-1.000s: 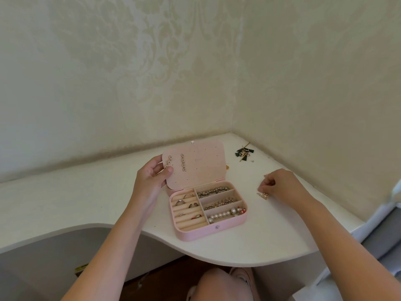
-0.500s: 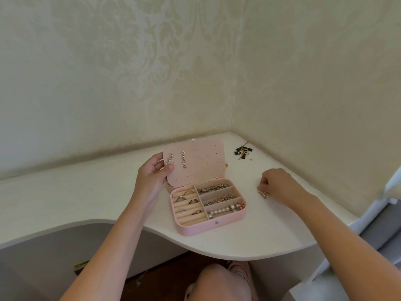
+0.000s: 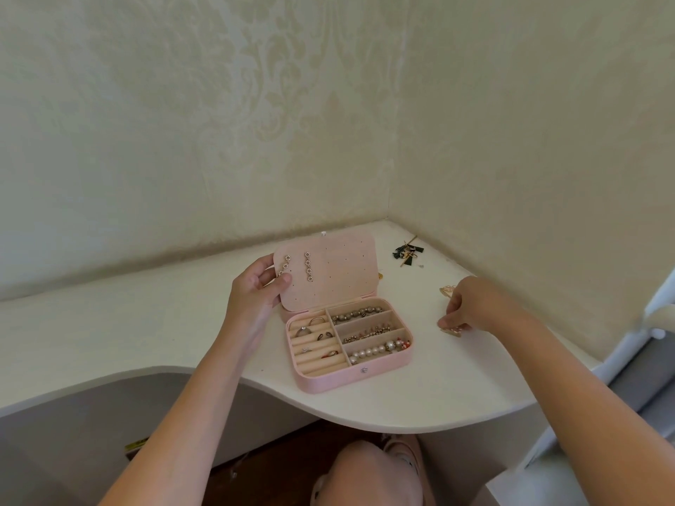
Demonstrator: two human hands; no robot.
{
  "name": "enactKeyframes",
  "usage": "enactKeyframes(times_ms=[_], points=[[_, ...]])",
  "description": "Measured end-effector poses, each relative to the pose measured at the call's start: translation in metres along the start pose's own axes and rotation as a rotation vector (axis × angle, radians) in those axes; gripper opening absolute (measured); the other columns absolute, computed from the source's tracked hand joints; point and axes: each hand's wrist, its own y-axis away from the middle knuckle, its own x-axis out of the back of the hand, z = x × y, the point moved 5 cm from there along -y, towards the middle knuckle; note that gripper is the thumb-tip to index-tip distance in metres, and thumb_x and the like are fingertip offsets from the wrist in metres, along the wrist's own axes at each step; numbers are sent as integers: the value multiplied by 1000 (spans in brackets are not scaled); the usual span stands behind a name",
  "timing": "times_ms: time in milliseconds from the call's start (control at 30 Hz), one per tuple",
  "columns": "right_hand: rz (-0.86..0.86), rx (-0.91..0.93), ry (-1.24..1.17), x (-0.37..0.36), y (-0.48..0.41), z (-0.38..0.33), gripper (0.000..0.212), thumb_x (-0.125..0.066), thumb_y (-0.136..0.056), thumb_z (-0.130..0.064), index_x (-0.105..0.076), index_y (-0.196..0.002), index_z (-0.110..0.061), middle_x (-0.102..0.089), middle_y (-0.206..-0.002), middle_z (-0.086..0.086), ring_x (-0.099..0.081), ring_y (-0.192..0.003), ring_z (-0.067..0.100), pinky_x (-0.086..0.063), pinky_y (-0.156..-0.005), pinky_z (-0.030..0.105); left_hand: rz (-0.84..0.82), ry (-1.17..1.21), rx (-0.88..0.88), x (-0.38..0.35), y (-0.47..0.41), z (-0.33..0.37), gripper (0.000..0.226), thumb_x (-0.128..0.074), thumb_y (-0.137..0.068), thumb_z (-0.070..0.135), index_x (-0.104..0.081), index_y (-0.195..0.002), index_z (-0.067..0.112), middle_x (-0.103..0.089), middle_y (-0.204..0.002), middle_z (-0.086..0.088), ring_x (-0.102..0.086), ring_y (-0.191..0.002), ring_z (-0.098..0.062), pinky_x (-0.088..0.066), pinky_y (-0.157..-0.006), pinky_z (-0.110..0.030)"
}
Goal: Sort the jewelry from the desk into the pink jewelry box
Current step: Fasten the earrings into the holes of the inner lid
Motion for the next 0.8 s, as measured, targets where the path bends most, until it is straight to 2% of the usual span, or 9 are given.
enactKeyframes(times_ms=[67, 167, 300, 367, 467, 567, 667, 733, 800], points=[[-3, -17, -19, -1, -1, 4, 21, -76, -77, -24, -74, -85, -5, -56, -56, -3, -48, -47, 6, -34, -45, 14, 6, -5, 1, 0, 0, 0, 31, -53, -89, -5, -62, -109, 17, -71, -95, -1, -67, -86, -13, -54, -80, -30], [-4, 6, -50, 0, 0, 5, 15, -74, -78, -18, -75, -85, -4, -57, -55, -3, -48, -46, 3, -32, -39, 8, 4, -10, 1, 1, 0, 0, 32, -54, -89, -5, -63, -109, 18, -71, -97, -2, -67, -89, -16, -54, -83, -32], [19, 135, -13, -1, 6, 1, 10, -66, -79, -7, -74, -81, -2, -63, -65, 2, -50, -51, -15, -35, -47, 3, 3, -5, -4, 0, 0, 0, 32, -54, -89, -5, -63, -105, 21, -72, -94, 0, -67, -88, -13, -53, -84, -34], [27, 181, -51, -2, 7, 3, 5, -66, -79, -6, -71, -76, -4, -62, -64, 1, -49, -51, -17, -35, -48, 3, 5, 3, -6, -1, 0, 0, 32, -54, -89, -5, -63, -106, 20, -73, -91, 3, -67, -86, -12, -53, -85, -34], [63, 205, -213, -3, 5, 13, 12, -71, -76, -4, -63, -69, -9, -64, -63, 5, -52, -46, -9, -36, -50, 6, 2, 0, -9, -1, 1, 0, 32, -53, -89, -5, -64, -104, 21, -74, -88, 5, -67, -85, -11, -52, -84, -33], [80, 187, -373, 0, 3, 24, 13, -68, -80, -6, -64, -70, -13, -69, -67, 7, -58, -57, 9, -49, -64, 28, -5, -9, -13, -1, 1, 0, 32, -53, -90, -5, -63, -104, 22, -74, -87, 6, -68, -83, -9, -54, -81, -30], [126, 148, -402, 11, 5, 27, 10, -64, -85, -7, -65, -75, -10, -67, -69, 4, -59, -61, 12, -48, -64, 24, -6, -7, -15, -1, 0, 1, 32, -52, -90, -6, -63, -106, 20, -74, -88, 5, -68, -84, -10, -55, -79, -28], [174, 105, -304, 18, 5, 28, 10, -66, -84, -14, -66, -75, -11, -65, -66, 0, -57, -60, 9, -43, -59, 23, -2, -12, -16, -1, 1, 1, 32, -53, -89, -6, -63, -107, 19, -74, -89, 4, -67, -85, -11, -55, -79, -28], [149, 58, -204, 18, 7, 25, 12, -72, -80, -21, -67, -75, -11, -63, -64, -1, -54, -59, 8, -39, -55, 22, 2, -16, -16, -1, 1, 1, 33, -52, -89, -6, -63, -107, 20, -73, -89, 4, -67, -85, -12, -54, -80, -30]])
